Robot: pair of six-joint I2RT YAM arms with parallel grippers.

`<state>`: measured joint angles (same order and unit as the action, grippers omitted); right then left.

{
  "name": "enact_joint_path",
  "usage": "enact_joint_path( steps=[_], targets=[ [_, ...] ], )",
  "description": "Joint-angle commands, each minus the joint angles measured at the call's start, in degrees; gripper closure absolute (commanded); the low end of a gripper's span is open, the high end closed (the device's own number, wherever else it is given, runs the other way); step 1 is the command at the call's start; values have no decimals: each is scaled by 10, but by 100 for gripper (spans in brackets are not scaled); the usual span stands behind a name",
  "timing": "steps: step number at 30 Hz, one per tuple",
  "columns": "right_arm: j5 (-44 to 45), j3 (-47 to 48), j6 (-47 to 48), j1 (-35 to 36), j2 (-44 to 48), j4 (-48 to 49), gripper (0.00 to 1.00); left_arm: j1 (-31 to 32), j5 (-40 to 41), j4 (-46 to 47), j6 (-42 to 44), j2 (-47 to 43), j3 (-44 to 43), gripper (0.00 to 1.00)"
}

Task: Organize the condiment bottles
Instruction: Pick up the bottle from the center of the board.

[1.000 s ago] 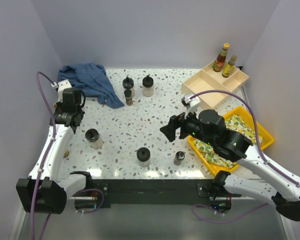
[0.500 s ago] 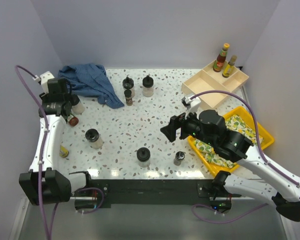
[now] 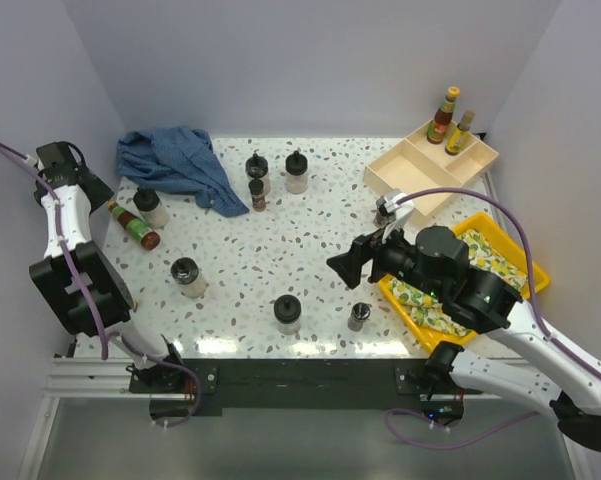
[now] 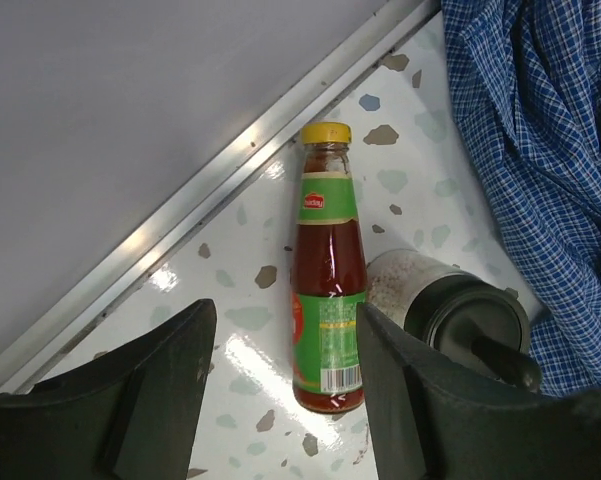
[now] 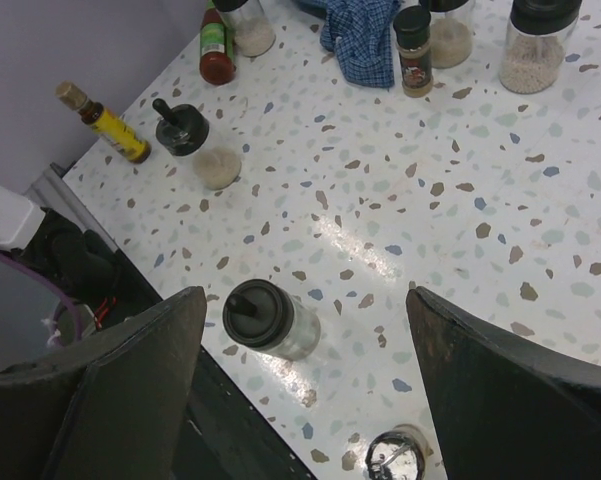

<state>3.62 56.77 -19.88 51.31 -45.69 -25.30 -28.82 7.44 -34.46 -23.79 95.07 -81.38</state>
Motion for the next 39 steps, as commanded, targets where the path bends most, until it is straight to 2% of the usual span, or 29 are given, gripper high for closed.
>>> enact_joint_path(
  steps=[1,16,23,28,31,32,34,35,38,39],
  targets=[
    [-5,-9,17,1,17,24,14,-5,-61,11,10,43,-44,36],
    [17,-11,48,0,10,34,12,-10,-106,28,-9,202,-98,32],
    [22,-14,48,1,10,43,12,-9,-123,41,-2,251,-113,30],
    [27,-20,45,0,-3,50,12,-9,-112,50,-6,267,-89,31],
    [26,-18,43,0,-4,53,12,-8,-109,53,-6,278,-84,46],
    [26,-17,42,0,-3,53,12,-8,-113,51,-6,280,-84,62],
    [29,-13,41,1,-1,51,12,-9,-110,48,-8,274,-87,76],
    [28,-11,41,1,0,49,12,-8,-105,48,-8,266,-86,87],
    [27,-3,38,0,3,39,12,-7,-96,44,-5,231,-94,100],
    [27,0,36,0,3,38,12,-5,-87,36,-5,212,-110,100]
  ],
)
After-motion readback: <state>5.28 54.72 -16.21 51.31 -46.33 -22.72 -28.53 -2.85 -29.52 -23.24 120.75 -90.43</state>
